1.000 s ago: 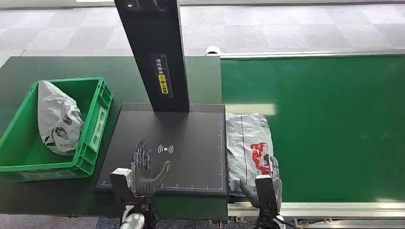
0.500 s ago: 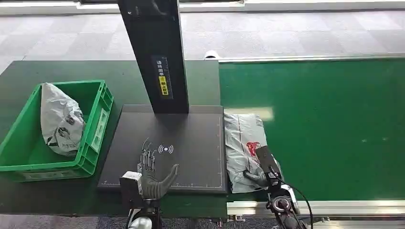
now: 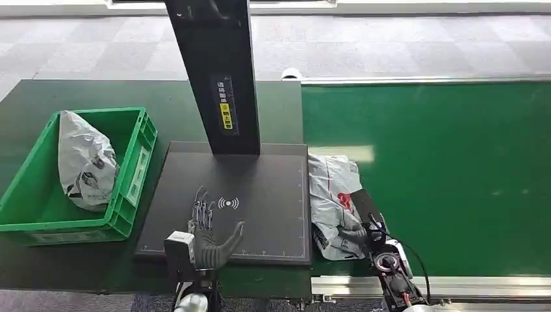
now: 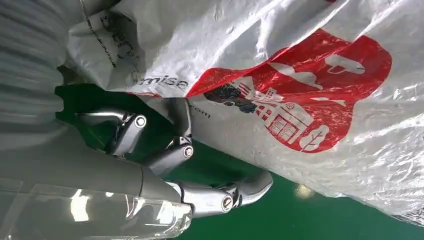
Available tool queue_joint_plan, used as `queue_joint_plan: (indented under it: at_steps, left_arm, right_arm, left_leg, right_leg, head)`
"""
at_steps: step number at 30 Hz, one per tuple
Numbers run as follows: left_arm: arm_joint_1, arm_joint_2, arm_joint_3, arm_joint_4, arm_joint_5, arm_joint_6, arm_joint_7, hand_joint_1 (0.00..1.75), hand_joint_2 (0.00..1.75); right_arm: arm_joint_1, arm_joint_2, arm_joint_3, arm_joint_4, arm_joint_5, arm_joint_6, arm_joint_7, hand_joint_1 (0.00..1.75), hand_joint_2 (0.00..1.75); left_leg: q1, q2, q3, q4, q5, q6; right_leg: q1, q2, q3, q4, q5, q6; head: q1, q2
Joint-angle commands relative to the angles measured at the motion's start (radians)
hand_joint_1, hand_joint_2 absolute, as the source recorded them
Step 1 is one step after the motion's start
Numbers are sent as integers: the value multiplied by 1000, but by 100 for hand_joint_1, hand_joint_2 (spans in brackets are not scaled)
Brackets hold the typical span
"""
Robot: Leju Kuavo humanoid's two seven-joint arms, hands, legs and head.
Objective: Moved the parcel from conveyor to table for the left to box.
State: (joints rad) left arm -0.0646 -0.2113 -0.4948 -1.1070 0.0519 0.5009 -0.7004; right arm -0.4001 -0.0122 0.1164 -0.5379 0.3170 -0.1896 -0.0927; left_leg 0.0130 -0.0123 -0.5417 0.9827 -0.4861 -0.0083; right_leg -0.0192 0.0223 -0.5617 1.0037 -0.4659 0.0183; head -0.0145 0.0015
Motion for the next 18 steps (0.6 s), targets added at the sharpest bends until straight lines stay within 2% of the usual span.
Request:
queue_joint_plan:
  at_steps: [1,6,13,18]
  left_arm:
    - [5,2,-60,22,8,-4,2,0,175]
    - [20,18,-80,22,20,3,2,0,175]
    - [43,50,-107,-7,38,37,2,0,175]
    - [52,54,-109,-18,42,40,2,0,175]
  right_arm:
    - [18,-20,-56,65,13,-9,13,175,175]
    - [40,-1,-72,-2,51,-44,30,175,175]
    - [89,3,-140,-133,115,-36,36,175,175]
    - [101,4,-154,-158,121,-30,42,175,175]
  left_leg:
    - [0,-4,-4,-1,2,1]
    - [0,-4,-2,-1,1,1]
    - [0,-6,-3,-1,0,1]
    - [0,-5,-6,0,0,1]
  right_leg:
    - [1,-7,-1,-2,1,-1]
    - [0,-6,3,-2,0,-1]
    - [0,-7,2,-2,0,0]
    - [0,-7,0,-2,-1,0]
  head:
    - [0,0]
    - [0,0]
    - [0,0]
    - [0,0]
